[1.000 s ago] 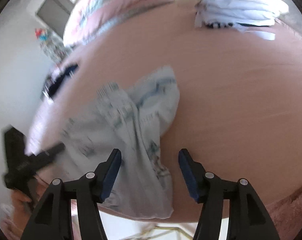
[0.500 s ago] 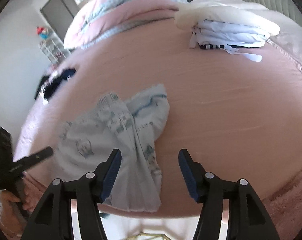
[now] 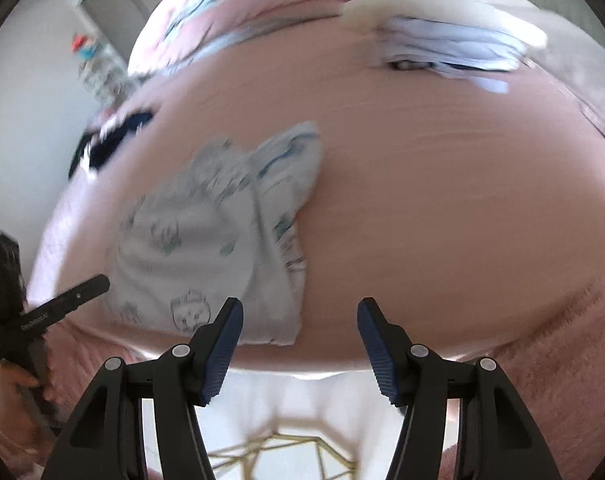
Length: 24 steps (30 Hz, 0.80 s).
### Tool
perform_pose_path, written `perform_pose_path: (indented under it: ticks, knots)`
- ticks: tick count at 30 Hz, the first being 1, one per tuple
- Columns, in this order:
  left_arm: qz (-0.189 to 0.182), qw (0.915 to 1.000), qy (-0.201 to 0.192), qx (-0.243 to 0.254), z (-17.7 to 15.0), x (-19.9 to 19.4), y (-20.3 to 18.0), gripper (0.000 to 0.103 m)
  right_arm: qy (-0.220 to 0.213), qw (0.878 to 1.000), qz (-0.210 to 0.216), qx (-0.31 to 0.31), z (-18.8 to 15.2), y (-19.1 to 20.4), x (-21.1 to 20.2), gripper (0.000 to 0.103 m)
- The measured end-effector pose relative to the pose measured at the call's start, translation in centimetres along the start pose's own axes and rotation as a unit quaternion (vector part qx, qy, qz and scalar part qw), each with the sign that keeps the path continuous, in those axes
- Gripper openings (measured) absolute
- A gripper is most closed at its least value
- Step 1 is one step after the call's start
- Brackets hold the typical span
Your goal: Fold clothes
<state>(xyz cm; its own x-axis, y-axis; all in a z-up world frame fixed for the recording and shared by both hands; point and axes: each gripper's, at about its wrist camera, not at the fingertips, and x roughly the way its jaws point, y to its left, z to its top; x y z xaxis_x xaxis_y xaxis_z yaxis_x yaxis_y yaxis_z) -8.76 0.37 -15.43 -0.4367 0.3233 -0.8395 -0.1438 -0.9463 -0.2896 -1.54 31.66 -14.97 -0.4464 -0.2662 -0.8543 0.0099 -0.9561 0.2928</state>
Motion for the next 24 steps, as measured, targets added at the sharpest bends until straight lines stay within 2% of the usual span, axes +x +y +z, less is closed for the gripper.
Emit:
perform_pose_path:
  ticks: [2, 4, 6, 8, 13, 16, 17, 20, 24]
  knots:
    - [0.022, 0.9995, 0.016, 0.019, -0.3, 1.3, -0.6, 0.047, 0.016, 1.000, -0.016, -0.015, 0.1, 0.5, 1.0, 0.059]
    - [0.044, 0.9987, 0.012, 0.023, -0.3, 1.4, -0.5, 0.047, 0.031, 0.999, -0.033, -0.022, 0.2, 0.7, 1.9, 0.059]
    - [0.068, 0.9973, 0.006, 0.026, -0.2, 1.6, -0.2, 0.048, 0.025, 0.997, -0.060, -0.035, 0.2, 0.9, 1.6, 0.059]
    - [0.061, 0.9981, 0.006, 0.013, -0.1, 2.0, 0.1, 0.048, 0.025, 0.994, -0.098, -0.032, 0.1, 0.3, 1.7, 0.058]
    - [0.099, 0.9947, -0.026, -0.005, 0.2, 1.7, -0.2, 0.047, 0.007, 0.991, -0.130, 0.004, 0.2, -1.3, 0.8, 0.053]
    - [0.096, 0.9932, -0.058, -0.031, 0.6, 0.8, 0.7, 0.047, -0.038, 0.996, -0.075, 0.022, 0.2, -1.6, -1.6, 0.055]
    - [0.089, 0.9936, -0.061, -0.034, 0.6, 0.8, 0.8, 0.047, -0.038, 0.997, -0.067, 0.009, 0.1, -1.0, -1.6, 0.056]
    - [0.065, 0.9970, -0.036, -0.022, -0.3, 1.6, 0.7, 0.047, -0.036, 0.998, -0.045, -0.030, -0.1, 1.0, -1.5, 0.056]
    - [0.050, 0.9987, -0.002, 0.008, -1.5, 2.2, 0.4, 0.047, 0.008, 0.997, -0.064, -0.050, 0.0, 2.1, 0.7, 0.056]
